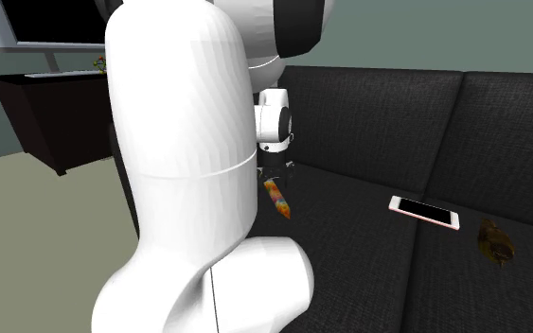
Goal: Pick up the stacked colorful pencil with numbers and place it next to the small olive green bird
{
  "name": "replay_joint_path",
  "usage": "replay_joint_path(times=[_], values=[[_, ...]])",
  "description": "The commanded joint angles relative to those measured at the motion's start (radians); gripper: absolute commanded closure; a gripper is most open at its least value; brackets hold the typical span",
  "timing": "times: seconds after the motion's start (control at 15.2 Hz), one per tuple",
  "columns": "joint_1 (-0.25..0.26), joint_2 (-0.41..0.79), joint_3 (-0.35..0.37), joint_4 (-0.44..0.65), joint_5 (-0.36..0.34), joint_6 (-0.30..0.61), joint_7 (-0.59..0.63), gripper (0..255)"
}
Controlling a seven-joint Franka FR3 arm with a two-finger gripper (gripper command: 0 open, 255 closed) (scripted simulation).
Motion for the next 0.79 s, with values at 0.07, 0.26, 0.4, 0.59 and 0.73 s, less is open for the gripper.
replay_joint_path(times=[0.07,0.26,0.4,0.59,0.73], values=[[0.000,0.000,0.000,0.000,0.000,0.000,0.000,255],[0.000,0.000,0.000,0.000,0.000,0.000,0.000,255],[0.000,0.000,0.000,0.000,0.000,0.000,0.000,255],[0.000,0.000,0.000,0.000,0.000,0.000,0.000,255],[0.000,-0.020,0.001,0.009,-0.012,-0.028,0.008,255]])
